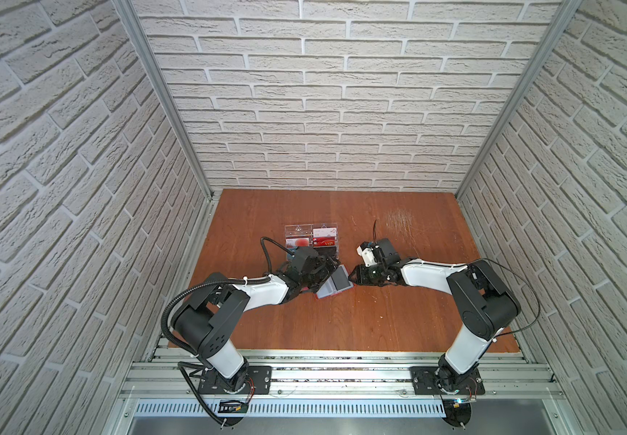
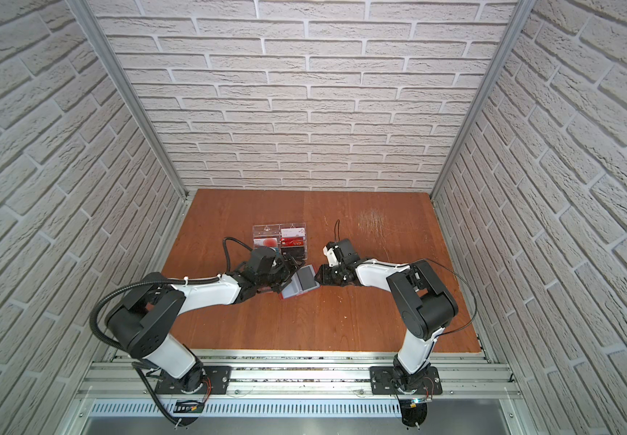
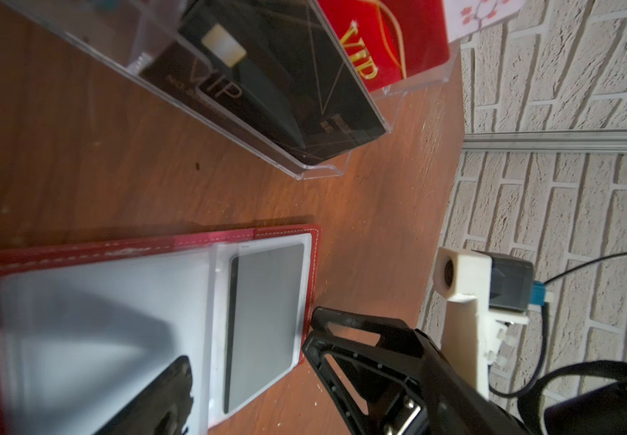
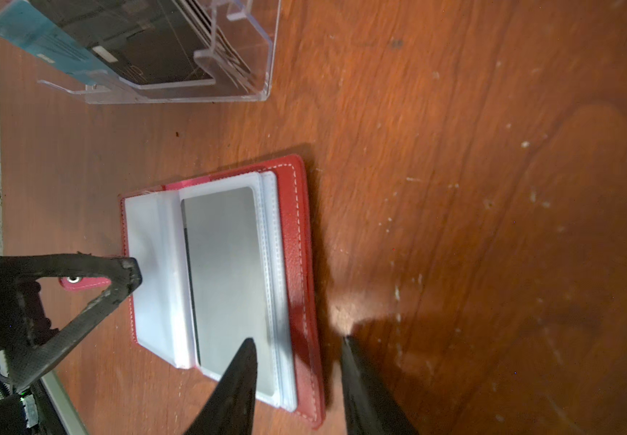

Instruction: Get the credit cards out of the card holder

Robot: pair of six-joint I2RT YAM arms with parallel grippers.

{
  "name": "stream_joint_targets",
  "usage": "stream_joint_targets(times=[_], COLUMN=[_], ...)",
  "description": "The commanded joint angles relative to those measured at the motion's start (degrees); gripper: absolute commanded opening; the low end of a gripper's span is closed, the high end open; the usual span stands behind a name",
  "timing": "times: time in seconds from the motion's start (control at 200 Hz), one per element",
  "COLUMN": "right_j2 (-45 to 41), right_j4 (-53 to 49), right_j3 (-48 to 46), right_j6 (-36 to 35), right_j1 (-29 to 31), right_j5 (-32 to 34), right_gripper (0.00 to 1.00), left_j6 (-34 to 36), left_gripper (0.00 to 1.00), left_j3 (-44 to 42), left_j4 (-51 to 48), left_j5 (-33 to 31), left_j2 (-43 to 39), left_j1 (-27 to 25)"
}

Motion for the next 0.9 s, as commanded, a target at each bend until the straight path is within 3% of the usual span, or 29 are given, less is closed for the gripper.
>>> stream_joint_targets(times=[0.0, 0.895], right_j2=[0.08, 3.57], right_j4=[1.20, 1.28], right_j3=[1.11, 2.45], right_j6=[0.44, 1.59], right_j1=[0.28, 1.88], right_j5=[-0.79, -2.71], right_gripper=[0.36, 0.17], left_j6=[-0.38, 0.00], left_gripper=[0.90, 0.76], left_j3=[0.55, -4.50], left_j4=[4.56, 10.53], left_j5=[0.99, 3.16], left_j2=[2.02, 4.70], left_j1=[-0.22, 0.41])
